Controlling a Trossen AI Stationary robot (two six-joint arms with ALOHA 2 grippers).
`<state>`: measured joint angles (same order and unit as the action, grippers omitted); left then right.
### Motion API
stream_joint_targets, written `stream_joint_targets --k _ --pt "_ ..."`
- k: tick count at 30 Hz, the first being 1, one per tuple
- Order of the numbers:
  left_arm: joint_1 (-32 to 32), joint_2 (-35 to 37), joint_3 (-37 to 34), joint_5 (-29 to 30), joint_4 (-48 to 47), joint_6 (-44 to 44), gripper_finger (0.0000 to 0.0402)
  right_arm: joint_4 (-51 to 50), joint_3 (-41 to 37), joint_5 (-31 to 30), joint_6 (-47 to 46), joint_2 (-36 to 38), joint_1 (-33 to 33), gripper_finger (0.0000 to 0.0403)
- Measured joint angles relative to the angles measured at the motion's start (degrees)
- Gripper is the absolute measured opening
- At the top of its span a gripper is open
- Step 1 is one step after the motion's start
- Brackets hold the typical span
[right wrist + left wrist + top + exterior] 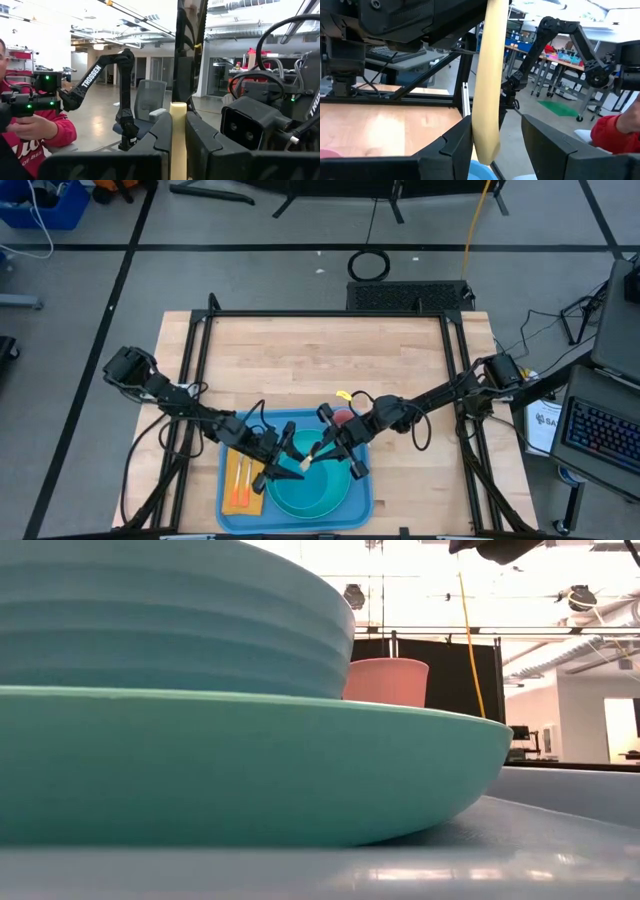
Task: Set up tray
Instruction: Put the yellow table knife on the yellow table napkin to the right of the orange spoon
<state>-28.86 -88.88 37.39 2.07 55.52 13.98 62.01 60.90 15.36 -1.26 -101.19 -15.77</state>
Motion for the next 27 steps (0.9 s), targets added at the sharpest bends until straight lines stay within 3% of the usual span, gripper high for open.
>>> stream_joint_targets --k 7,16,18,27 --pt "0.35 0.0 0.02 0.16 -0.71 0.73 0.0162 -0.54 0.0 -0.05 -0.19 0.0 0.0 0.0019" --pt "0.71 0.0 0.02 0.76 -1.63 0.54 0.0067 -1.09 0.0 0.17 -0.55 0.0 -0.04 0.0018" --pt "0.88 0.0 0.02 0.49 -1.71 0.68 0.0054 -1.14 0.0 -0.07 -0.66 0.0 -0.04 0.0001" --pt "0.9 0.0 0.02 0.32 -2.09 1.62 0.006 -2.41 0.0 -0.11 -1.04 0.0 -0.04 0.0003"
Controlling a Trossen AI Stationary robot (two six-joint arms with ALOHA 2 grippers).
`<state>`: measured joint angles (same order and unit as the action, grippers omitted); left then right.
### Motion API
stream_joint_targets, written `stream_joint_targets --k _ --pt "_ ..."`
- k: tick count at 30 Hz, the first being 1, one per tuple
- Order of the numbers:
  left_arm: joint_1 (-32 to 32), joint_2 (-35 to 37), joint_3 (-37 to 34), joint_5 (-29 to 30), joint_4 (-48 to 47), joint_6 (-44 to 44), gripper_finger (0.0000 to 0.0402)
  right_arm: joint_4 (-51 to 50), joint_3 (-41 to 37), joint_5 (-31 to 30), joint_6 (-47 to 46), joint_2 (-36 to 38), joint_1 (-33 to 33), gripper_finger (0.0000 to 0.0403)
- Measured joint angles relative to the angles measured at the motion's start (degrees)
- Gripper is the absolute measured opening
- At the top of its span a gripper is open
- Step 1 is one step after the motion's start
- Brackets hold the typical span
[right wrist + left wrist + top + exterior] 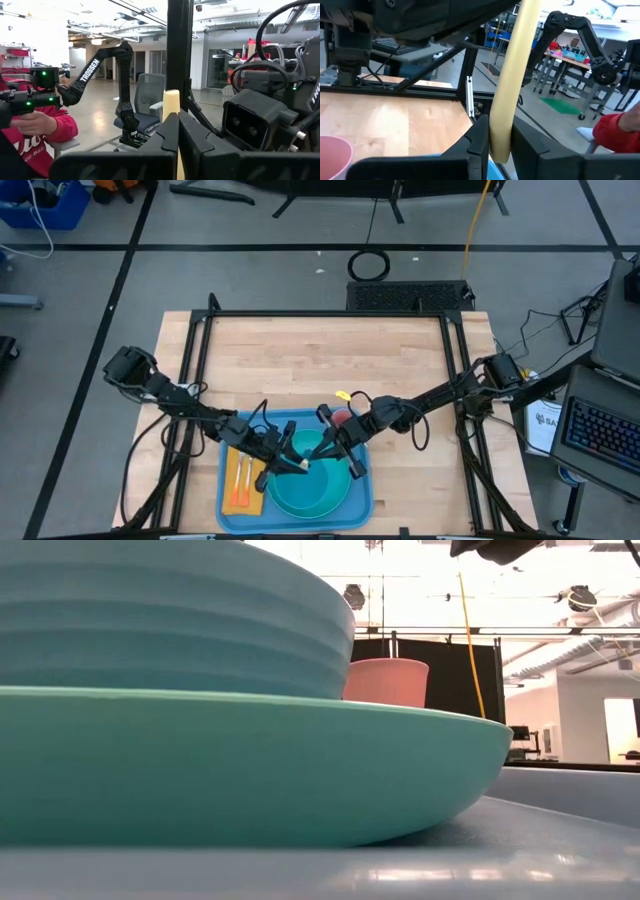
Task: Set up tray
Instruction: Put the yellow table knife on the yellow table napkin to the right of the orange spoon
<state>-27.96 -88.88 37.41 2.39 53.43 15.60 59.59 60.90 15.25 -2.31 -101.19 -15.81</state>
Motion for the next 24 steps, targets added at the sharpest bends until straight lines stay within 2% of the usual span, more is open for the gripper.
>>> stream_joint_targets --k 7,19,24 --pt "-1.89 0.0 0.0 1.26 0.04 1.47 0.0053 -0.01 0.0 -0.03 0.0 0.0 0.0 0.0002" --pt "-7.16 0.0 0.0 13.53 -1.98 2.8 0.0053 -6.35 -0.02 -0.7 -2.94 0.0 -1.07 0.0001" --pt "-8.65 0.0 -0.02 19.67 -4.59 7.13 0.0053 -6.39 -0.02 -7.43 -1.66 0.0 -2.94 0.0"
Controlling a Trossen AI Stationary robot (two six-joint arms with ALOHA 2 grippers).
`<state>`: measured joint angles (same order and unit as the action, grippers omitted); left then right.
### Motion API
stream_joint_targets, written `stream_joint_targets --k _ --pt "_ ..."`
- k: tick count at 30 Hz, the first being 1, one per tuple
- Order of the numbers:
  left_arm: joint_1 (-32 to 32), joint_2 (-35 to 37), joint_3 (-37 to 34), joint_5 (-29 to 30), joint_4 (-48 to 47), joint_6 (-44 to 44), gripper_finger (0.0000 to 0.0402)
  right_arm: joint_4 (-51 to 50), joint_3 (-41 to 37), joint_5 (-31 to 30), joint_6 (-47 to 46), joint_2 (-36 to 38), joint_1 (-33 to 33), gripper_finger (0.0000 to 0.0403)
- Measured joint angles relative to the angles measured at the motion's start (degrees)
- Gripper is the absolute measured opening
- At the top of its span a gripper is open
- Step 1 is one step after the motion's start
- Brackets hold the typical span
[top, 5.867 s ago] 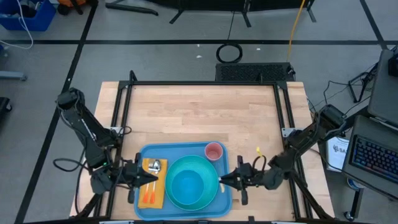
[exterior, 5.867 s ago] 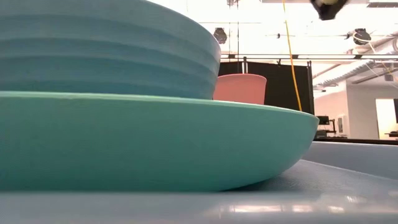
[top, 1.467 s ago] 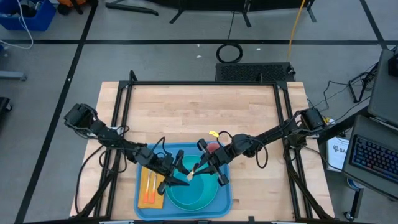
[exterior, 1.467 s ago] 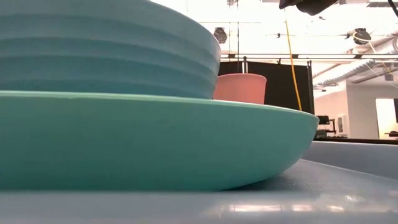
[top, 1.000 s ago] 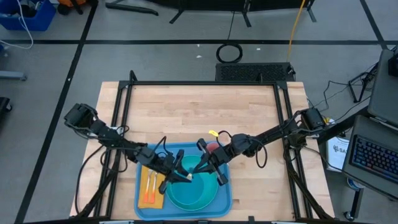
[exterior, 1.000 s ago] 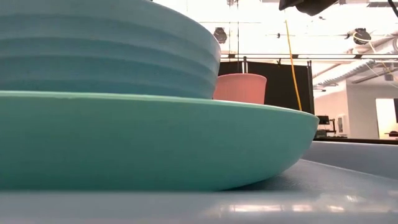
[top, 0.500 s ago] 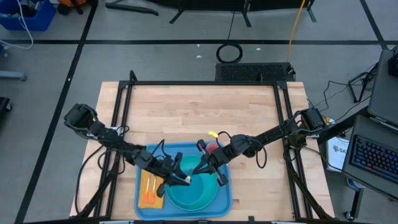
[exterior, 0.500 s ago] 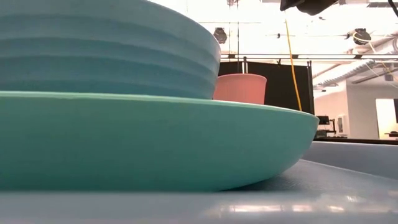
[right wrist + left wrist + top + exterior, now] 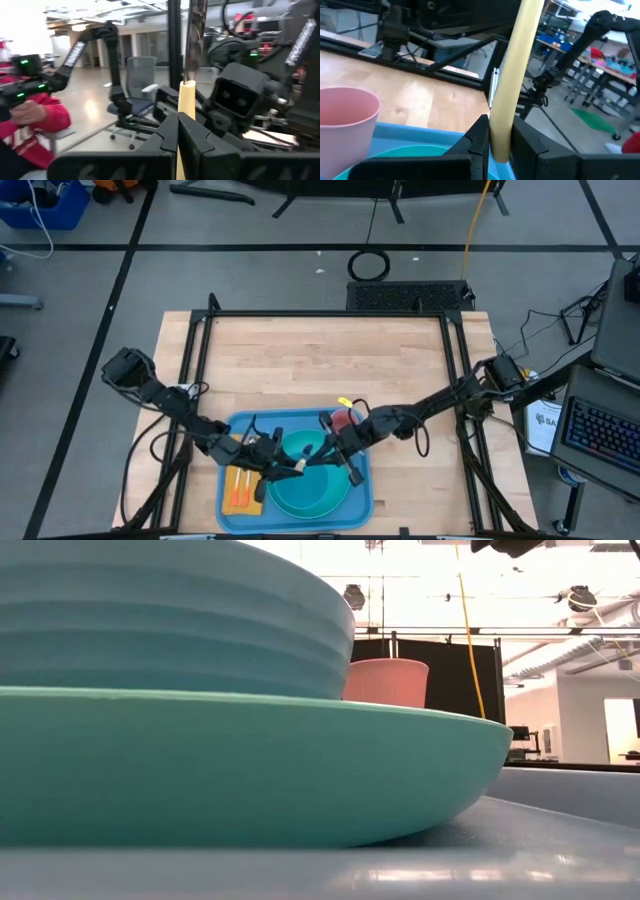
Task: Set up tray
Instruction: Put the yellow table knife on the yellow table napkin to the right of the orange spoon
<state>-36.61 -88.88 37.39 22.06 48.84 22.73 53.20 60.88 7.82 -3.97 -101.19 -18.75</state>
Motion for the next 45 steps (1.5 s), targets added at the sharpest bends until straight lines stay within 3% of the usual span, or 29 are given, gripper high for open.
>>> stream_joint_targets --k 4,9,13,19,22,30,37,45 --pt "-1.7 0.0 0.0 2.61 -0.63 0.5 0.0053 0.02 0.0 -3.53 -1.54 0.0 -0.74 0.0" --pt "-4.93 0.0 0.0 7.89 -1.52 1.33 0.0053 0.05 0.0 -3.48 -4.91 0.0 -0.84 0.0" --pt "-8.0 0.0 0.0 14.98 -4.79 3.14 0.0053 0.16 0.0 -4.55 -4.41 0.0 -0.86 0.0" --pt "-12.67 0.0 0.0 29.34 -12.44 9.12 0.0053 0.95 0.0 -15.09 0.97 0.0 -2.02 0.0" --pt "-13.71 0.0 -0.02 32.72 -13.16 9.59 0.0053 1.06 0.0 -16.82 2.24 0.0 -2.02 0.0" --pt "-14.37 0.0 -0.02 35.34 -13.73 10.95 0.0053 2.66 -0.02 -15.49 4.36 0.0 -1.89 0.0025" --pt "-13.82 0.0 -0.02 36.48 -16.51 12.96 0.0053 4.79 -0.02 -17.09 7.65 0.0 -1.84 0.0107" --pt "-12.47 0.0 -0.02 31.9 -18.76 15.14 0.0053 6.22 -0.02 -18.28 6.27 0.02 -0.78 0.0199"
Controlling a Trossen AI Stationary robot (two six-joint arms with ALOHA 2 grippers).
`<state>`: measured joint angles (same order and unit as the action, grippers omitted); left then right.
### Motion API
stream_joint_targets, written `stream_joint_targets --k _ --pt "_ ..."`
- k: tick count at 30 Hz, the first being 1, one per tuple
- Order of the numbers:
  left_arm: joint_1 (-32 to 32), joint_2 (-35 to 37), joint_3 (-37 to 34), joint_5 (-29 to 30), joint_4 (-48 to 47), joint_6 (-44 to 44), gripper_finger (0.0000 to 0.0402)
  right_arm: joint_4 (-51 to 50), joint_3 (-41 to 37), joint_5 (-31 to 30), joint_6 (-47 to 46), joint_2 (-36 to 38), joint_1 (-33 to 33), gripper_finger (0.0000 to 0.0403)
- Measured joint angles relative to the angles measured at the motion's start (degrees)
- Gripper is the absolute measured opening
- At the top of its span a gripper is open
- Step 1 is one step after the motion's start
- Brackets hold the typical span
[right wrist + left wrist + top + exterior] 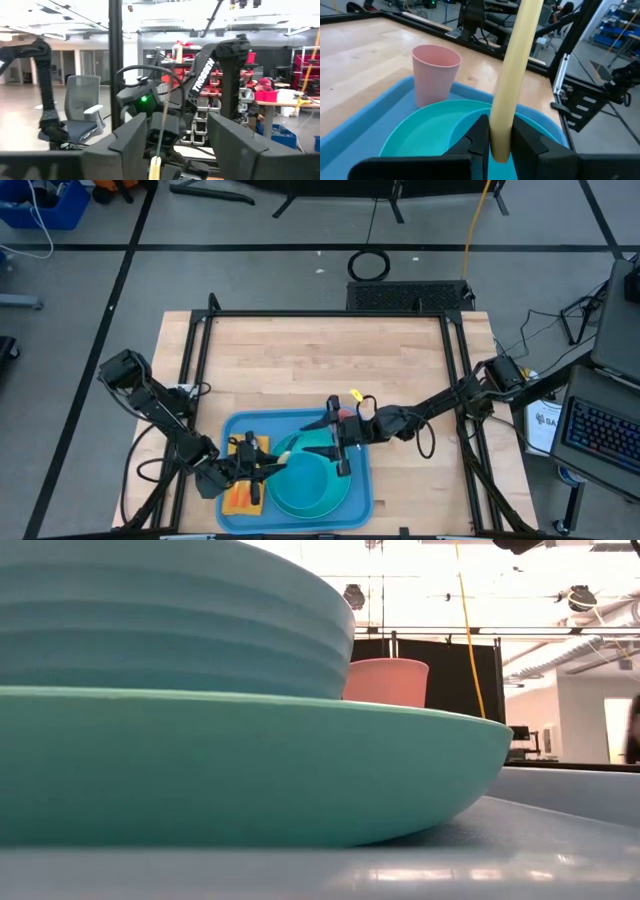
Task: Set up tray
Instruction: Put the yellow table knife on the yellow table napkin to the right of the orange spoon
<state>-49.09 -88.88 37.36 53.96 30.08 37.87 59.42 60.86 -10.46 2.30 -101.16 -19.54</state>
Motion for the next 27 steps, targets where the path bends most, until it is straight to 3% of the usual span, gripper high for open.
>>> stream_joint_targets --k 6,13,27 --pt "0.5 0.0 -0.02 -0.45 -0.25 -0.41 0.0053 0.92 0.0 -1.61 -0.86 0.0 0.08 0.0223" --pt "2.07 0.0 -0.02 -1.79 -0.48 -0.48 0.0053 2.16 0.0 -2.98 -1.64 0.0 0.71 0.0219" --pt "3.7 0.0 -0.02 -3.42 -1.63 -1.55 0.0053 3.06 0.0 0.08 -4.42 -0.02 1.58 0.0208"
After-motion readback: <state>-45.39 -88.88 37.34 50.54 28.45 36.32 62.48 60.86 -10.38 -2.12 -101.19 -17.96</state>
